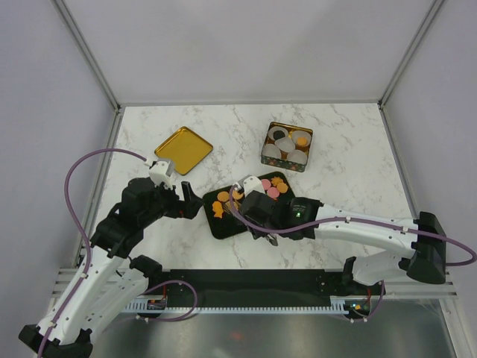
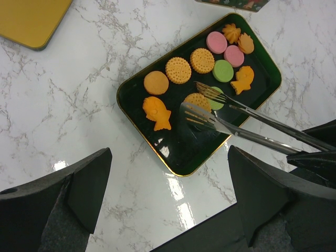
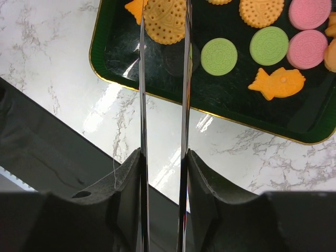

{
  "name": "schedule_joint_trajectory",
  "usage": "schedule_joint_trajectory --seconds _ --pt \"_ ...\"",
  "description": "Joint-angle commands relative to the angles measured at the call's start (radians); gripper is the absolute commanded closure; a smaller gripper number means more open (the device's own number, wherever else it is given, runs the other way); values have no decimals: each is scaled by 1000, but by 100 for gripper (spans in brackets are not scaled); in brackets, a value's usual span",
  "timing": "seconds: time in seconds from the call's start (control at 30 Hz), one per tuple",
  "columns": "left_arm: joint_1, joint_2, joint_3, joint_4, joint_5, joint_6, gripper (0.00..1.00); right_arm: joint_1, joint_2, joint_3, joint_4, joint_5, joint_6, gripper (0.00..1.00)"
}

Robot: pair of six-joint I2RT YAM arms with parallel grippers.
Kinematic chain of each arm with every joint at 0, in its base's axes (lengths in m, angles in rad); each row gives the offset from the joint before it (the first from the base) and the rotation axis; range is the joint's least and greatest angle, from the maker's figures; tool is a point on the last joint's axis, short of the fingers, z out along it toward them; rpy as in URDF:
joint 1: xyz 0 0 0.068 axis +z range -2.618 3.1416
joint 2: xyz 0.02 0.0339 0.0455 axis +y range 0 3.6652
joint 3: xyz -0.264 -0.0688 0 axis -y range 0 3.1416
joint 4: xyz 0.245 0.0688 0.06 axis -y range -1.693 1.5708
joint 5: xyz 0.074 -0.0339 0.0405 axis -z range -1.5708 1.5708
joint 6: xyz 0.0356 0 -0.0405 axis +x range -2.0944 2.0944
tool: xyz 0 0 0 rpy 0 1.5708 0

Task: Pack the cookies

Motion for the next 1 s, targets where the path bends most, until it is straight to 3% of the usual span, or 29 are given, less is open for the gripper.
schedule_joint_trajectory --seconds 0.0,0.27,0.67,0.97 --pt "-4 -7 4 21 -18 -25 0 -27 -46 54 3 15 -20 63" --pt "-4 -7 2 23 -18 -25 0 -263 -38 137 -8 38 -104 63" --pt "-4 -2 2 21 -13 -25 0 -660 179 297 62 4 -157 64" --pt "-4 4 2 20 -12 -25 0 -774 313 315 144 -82 -149 65"
